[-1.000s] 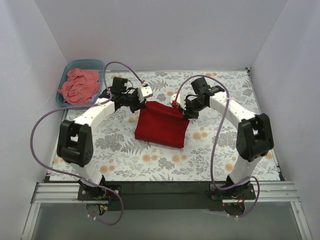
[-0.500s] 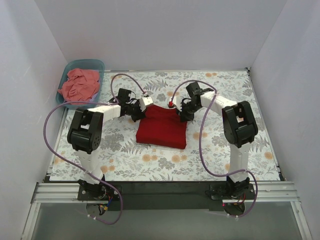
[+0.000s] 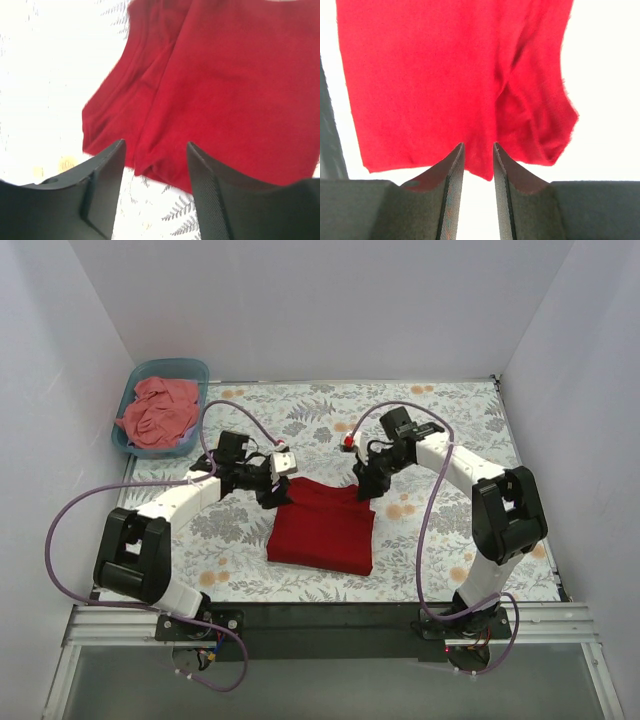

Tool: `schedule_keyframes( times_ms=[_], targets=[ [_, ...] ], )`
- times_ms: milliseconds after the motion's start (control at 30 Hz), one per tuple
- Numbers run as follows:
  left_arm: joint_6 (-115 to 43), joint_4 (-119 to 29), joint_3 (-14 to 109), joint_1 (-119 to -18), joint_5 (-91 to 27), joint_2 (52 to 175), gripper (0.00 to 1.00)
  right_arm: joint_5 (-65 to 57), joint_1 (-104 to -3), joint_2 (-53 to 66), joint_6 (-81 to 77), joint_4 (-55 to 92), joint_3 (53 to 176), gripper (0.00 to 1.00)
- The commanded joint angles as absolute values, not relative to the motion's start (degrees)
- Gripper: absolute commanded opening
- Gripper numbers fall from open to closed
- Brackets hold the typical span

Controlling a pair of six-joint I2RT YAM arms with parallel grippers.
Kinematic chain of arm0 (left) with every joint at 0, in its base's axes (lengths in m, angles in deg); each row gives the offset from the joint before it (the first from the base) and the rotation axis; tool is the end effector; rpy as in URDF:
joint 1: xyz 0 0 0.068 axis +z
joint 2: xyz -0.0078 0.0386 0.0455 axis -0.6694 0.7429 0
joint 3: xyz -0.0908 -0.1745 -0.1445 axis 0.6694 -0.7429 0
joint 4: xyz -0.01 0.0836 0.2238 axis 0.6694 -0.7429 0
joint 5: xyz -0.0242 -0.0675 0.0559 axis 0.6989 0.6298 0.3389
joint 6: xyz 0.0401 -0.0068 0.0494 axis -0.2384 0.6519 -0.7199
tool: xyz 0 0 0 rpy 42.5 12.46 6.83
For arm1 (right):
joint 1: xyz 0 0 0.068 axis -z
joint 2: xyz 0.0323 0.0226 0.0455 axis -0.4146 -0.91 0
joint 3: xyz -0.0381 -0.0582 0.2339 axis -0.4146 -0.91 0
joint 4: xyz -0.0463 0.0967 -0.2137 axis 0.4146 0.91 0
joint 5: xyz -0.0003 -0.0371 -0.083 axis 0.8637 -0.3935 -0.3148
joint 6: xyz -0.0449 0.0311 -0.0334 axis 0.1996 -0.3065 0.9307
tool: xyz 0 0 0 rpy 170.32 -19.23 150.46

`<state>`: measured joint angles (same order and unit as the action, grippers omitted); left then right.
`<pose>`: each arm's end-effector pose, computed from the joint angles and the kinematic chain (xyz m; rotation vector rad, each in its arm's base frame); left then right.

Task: Fold and stack the t-shirts
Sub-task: Fold the tshirt

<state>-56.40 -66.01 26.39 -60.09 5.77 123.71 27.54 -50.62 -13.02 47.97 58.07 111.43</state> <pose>0.2574 -0.1215 0.1831 0.8775 2.2277 -1.0612 0.2808 0.1724 0.1892 -1.5937 2.0009 0.8169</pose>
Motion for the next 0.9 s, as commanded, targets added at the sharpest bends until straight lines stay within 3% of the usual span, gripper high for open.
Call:
schedule_keyframes(
  times_ms=[0, 167, 333, 867],
  targets=[
    [-58.94, -68.92, 30.97, -60.65, 13.18, 124.23, 0.52, 35.26, -48.31, -13.28, 39.50, 58.05, 117.28, 0.36],
    [-58.94, -71.13, 38.52, -63.20, 13.53, 134.16, 0.48, 39.48, -47.61, -19.53, 33.78, 57.17, 124.22, 0.30],
    [-59.03, -69.64, 40.38, -65.57, 13.45, 138.30, 0.40, 42.12, -47.52, -25.86, 23.68, 53.67, 127.66, 0.17],
    [-61.22, -65.42, 38.19, -69.35, 11.16, 142.61, 0.38, 44.15, -47.43, -30.88, 17.95, 48.56, 124.77, 0.15]
  ],
)
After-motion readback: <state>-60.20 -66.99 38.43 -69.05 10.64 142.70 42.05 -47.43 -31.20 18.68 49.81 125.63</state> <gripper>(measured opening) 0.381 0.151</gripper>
